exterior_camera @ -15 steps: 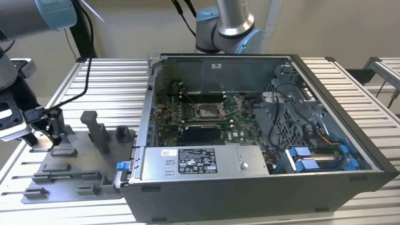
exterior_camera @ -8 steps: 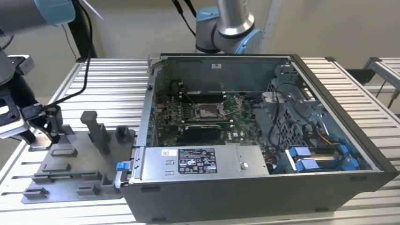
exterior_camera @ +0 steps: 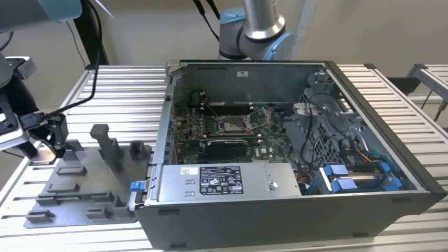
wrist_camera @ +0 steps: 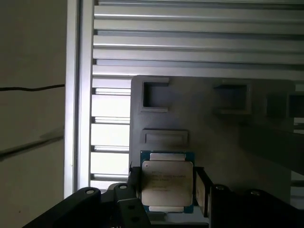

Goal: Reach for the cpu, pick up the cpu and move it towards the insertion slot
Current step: 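Pick up the cpu and move it towards the insertion slot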

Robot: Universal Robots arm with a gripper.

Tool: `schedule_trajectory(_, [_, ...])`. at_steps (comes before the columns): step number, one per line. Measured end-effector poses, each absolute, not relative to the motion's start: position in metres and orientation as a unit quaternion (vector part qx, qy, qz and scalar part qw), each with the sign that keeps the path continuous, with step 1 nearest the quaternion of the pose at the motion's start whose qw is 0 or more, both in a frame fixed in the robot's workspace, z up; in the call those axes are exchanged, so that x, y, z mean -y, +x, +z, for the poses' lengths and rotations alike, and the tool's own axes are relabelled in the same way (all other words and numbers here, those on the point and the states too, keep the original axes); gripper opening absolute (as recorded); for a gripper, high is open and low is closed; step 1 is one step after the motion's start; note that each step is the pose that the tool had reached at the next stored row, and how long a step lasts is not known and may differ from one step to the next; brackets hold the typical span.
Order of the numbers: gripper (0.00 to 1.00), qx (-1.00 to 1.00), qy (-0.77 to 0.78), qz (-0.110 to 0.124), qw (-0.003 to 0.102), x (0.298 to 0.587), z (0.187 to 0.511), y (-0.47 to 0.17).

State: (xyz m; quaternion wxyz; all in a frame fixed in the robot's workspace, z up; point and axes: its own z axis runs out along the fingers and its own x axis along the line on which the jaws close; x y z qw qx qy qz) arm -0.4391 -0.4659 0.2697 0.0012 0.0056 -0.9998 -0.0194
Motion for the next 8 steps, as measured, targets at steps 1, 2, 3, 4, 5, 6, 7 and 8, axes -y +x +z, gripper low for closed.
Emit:
schedule_trajectory(1, [0.00, 1.000, 0.006, -0.019, 0.001, 0.4658, 0.2716, -0.4391])
schedule_trajectory(2, [0.00, 1.000, 0.006, -0.019, 0.001, 0.4659, 0.2724, -0.4391])
schedule_trajectory(3, [0.00, 1.000, 0.006, -0.019, 0.001, 0.4659, 0.2733, -0.4391])
schedule_trajectory(4, [0.00, 1.000, 0.006, -0.019, 0.001, 0.4659, 0.2743, -0.4390])
schedule_trajectory(5, [0.00, 1.000, 0.006, -0.019, 0.001, 0.4659, 0.2754, -0.4391])
schedule_trajectory(6, [0.00, 1.000, 0.006, -0.019, 0.001, 0.4659, 0.2765, -0.4391])
schedule_trajectory(7, [0.00, 1.000, 0.006, -0.019, 0.001, 0.4659, 0.2777, -0.4391])
schedule_trajectory(8, [0.00, 1.000, 0.006, -0.019, 0.001, 0.4659, 0.2790, -0.4391])
